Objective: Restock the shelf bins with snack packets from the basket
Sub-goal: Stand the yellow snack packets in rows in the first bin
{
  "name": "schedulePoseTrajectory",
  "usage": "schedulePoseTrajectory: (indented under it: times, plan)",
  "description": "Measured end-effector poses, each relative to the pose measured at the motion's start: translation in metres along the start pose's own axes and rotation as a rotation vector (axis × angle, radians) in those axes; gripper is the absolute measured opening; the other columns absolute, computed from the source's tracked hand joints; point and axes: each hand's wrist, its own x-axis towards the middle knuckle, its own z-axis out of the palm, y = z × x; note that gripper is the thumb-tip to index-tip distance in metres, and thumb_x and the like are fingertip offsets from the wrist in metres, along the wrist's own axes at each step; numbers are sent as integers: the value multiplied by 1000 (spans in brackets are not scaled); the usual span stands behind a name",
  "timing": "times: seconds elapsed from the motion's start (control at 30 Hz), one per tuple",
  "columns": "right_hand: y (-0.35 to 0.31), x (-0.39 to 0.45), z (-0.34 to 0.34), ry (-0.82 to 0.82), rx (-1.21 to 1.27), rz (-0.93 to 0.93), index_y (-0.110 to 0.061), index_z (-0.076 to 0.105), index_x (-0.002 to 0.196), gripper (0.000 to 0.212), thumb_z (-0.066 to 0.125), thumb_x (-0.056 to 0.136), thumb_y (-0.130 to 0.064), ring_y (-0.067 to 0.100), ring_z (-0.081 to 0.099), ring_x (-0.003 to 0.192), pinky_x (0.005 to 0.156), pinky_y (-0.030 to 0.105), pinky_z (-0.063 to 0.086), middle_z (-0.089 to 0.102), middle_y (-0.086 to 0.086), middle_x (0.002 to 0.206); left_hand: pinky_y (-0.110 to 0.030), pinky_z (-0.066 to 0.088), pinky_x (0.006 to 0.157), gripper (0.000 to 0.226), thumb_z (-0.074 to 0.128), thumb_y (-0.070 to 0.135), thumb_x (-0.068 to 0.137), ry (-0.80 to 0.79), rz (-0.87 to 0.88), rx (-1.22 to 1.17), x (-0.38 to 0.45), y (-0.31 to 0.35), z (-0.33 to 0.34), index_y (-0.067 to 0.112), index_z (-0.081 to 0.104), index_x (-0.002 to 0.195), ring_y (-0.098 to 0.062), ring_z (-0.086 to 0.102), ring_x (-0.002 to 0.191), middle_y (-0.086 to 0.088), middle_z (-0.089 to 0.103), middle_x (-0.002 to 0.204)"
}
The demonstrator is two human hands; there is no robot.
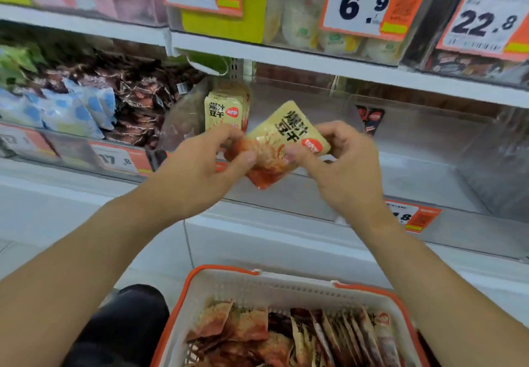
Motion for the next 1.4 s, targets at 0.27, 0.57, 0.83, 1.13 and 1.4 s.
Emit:
schedulePoseTrajectory:
  times: [0.27,0.57,0.83,1.13,1.4]
  plan:
    - [22,88,60,-58,-355,-108,-23,64,82,22,85,77,-28,-8,56,66,57,10,38,64,-18,75,-42,42,91,44,54,51,92,60,8,473,-8,-80,-13,17,66,117,-26,59,105,-1,64,111]
    - [55,134,135,-237,-658,-66,-18,65,103,42,87,73,-38,18,57,90,72,29,40,65,-2,97,-37,37,82,19,79,22,80,280,102,470,0,-93,2,17,70,96,-26,61,92,0,65,93]
    - [63,135,147,-239,-913,-158,-17,56,122,52,74,84,-48,32,60,105,88,44,48,48,5,125,-43,40,83,19,77,29,79,353,79,459,4,-84,11,19,62,84,-25,60,86,2,61,86]
    - [57,136,149,-209,-879,-124,-19,49,120,61,77,78,-53,32,61,104,83,40,46,49,4,123,-42,37,80,26,75,32,81,352,69,455,7,-81,10,25,50,78,-21,58,83,5,60,82]
    - [32,116,100,-162,-726,-170,-19,52,114,55,79,78,-51,25,60,95,82,37,47,45,-1,112,-42,38,82,23,75,33,83,327,67,501,4,-79,9,25,54,81,-23,59,87,4,63,86]
